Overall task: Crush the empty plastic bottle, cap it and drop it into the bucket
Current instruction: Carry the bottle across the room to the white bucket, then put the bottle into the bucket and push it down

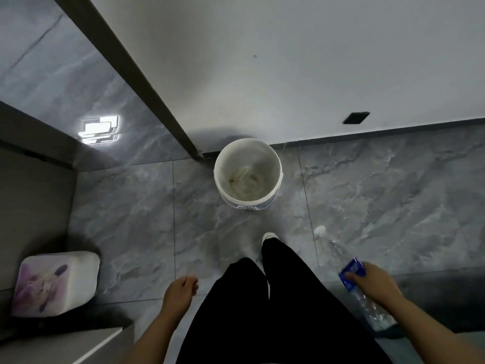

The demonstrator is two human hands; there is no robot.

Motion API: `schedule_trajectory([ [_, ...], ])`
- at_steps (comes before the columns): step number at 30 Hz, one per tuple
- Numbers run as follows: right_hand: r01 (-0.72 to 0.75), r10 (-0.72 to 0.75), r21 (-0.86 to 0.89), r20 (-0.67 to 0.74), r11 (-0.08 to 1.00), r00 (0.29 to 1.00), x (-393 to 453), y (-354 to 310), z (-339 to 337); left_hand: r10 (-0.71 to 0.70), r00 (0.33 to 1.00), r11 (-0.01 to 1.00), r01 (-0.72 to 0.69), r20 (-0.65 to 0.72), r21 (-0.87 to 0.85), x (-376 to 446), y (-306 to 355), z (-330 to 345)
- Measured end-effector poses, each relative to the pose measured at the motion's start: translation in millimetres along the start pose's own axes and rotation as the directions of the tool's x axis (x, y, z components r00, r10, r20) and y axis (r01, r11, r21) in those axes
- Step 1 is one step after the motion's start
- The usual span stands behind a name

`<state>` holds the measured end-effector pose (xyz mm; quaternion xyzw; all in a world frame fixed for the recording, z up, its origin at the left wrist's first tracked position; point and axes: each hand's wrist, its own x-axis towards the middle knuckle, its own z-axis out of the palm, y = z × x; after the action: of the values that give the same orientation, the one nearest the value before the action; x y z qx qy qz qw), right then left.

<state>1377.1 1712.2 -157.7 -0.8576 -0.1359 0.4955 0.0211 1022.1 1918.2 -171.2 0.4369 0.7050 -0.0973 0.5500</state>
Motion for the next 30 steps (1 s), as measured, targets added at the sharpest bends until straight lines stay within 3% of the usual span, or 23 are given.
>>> schedule_trajectory([
  [8, 0.173, -0.173, 0.010, 0.038, 0.985, 0.984, 66.5, -137.8, -35.3, 0.013, 0.998, 0.993, -0.021, -0.068, -0.115, 47.6, 77.5, -0.9],
  [12, 0.210, -0.210, 0.007, 0.027, 0.978, 0.977, 99.6, -192.2, -27.4, 0.073, 0.995, 0.994, -0.079, -0.075, -0.081, 97.8, 118.8, -2.8],
  [18, 0.230, -0.237, 0.095, 0.061, 0.968, 0.970, 157.8, -244.6, -2.4, 0.149, 0.980, 0.989, -0.148, -0.130, 0.011, 184.7, 154.9, 10.8],
  [22, 0.210, -0.229, 0.226, 0.064, 0.951, 0.971, 205.3, -265.3, 14.7, 0.135, 0.983, 0.988, -0.143, -0.127, -0.059, 237.1, 175.5, 31.2],
  [25, 0.225, -0.249, 0.248, 0.069, 0.942, 0.966, 247.8, -270.9, 32.7, 0.223, 0.961, 0.974, -0.213, -0.165, 0.079, 279.0, 185.7, 47.5],
  [30, 0.264, -0.287, 0.207, 0.091, 0.942, 0.954, 324.0, -275.6, 66.5, 0.454, 0.848, 0.879, -0.375, -0.275, 0.295, 353.3, 207.6, 77.2],
])
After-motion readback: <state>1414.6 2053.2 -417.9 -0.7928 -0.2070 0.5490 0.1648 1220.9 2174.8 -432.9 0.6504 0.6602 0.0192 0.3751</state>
